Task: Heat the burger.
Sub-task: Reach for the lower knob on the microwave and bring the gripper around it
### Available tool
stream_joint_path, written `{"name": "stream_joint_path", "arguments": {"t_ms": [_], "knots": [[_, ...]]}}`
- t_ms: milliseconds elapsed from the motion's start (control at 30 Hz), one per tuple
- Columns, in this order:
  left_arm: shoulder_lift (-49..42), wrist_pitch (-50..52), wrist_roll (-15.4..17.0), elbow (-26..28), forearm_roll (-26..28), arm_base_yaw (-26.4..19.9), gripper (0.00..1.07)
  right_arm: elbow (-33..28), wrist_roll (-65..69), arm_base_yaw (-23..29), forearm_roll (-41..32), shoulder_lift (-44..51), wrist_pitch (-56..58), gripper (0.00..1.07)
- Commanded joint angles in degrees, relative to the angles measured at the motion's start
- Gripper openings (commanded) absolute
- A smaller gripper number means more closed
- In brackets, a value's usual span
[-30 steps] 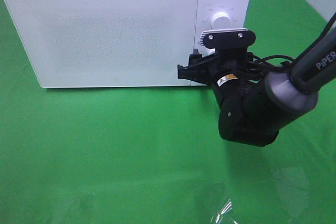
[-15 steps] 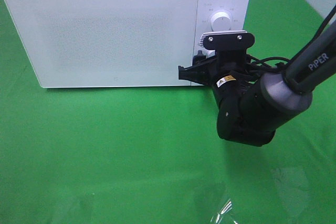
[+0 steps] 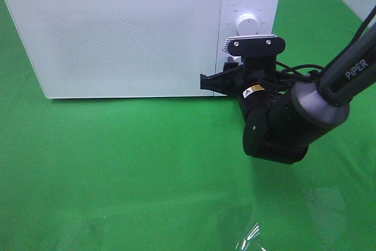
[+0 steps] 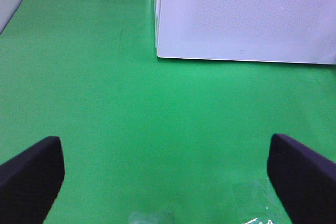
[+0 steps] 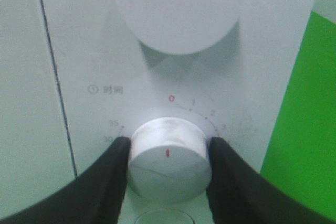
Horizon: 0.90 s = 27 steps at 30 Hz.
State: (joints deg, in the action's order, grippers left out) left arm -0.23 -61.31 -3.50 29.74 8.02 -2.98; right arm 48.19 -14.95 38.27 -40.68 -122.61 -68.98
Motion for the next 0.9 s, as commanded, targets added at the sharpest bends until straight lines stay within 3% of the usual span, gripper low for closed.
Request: {"name": "stream_joint_path", "arguments": {"t_ms": [33,167,333,633,900], "knots": [[-0.3,0.1,-0.1,-0.2,0.3,-0.1,0.97,1.0,0.0,-0.1,2.4,0.1,-10.4,0.1],[-0.3,0.1,-0.1,-0.2,0.3,-0.1,0.97,1.0,2.2,-0.1,4.0,0.3,-11.1,0.1],[-0.3,0.1,-0.1,-0.2,0.3,-0.1,0.97,1.0,14.3,-0.1,8.1,0.9,-11.7,0.1],[-0.3,0.1,-0.1,-0.2,0.3,-0.1,0.97,1.0,64.1,-0.1,11.0,0.5,-9.4,0.1],[-0.3,0.1,-0.1,-0.2,0.3,-0.1,0.97,1.0,92.6,-0.1,12.4,0.5,-9.5,0.1]]}}
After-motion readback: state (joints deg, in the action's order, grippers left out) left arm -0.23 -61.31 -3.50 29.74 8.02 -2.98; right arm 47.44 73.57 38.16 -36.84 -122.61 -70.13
